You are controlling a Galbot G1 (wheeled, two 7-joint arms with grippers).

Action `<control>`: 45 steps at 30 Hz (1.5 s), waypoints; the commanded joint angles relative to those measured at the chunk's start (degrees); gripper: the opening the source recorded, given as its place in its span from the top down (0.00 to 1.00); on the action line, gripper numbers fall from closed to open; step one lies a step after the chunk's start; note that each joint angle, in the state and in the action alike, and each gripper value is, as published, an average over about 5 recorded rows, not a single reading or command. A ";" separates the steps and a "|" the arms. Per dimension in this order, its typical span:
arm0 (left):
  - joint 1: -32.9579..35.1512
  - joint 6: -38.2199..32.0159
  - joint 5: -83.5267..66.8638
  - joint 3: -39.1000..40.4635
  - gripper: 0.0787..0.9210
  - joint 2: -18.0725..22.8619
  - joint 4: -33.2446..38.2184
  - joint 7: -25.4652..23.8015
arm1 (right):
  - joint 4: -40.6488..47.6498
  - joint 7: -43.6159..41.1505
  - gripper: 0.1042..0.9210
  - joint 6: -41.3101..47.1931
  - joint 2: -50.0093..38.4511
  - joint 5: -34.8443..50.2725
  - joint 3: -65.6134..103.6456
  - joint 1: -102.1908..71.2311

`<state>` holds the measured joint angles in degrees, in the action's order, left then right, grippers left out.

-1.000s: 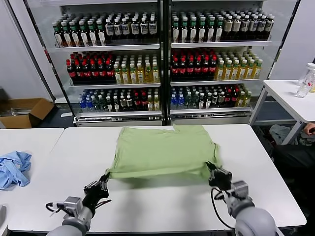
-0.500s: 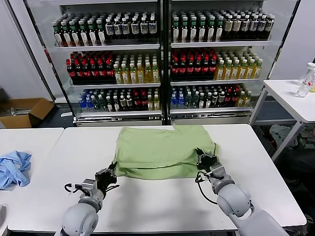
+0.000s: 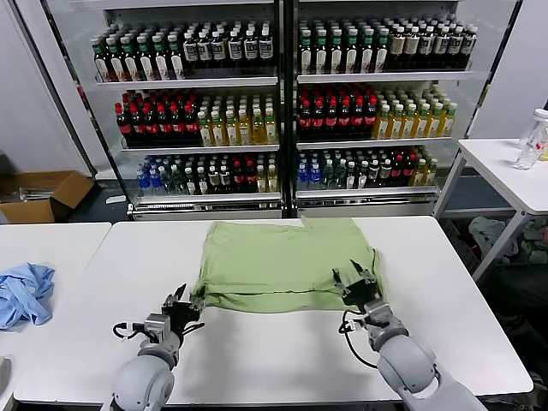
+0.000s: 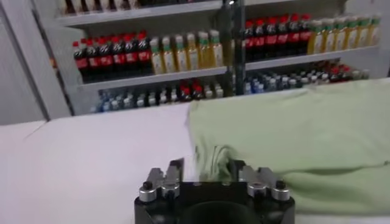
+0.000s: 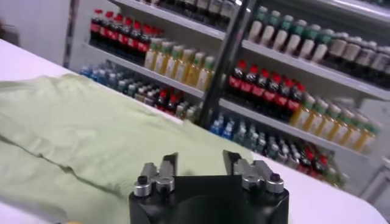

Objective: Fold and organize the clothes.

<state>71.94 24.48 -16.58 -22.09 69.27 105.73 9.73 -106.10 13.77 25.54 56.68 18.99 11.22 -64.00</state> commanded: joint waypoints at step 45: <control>35.83 3.66 -1.24 -8.26 0.99 6.58 28.67 -3.02 | -23.61 0.84 0.95 7.27 -9.00 5.05 19.92 -39.03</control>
<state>87.98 28.10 -21.41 -26.27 72.49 118.19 7.45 -119.80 15.19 33.06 49.57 28.46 23.56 -87.87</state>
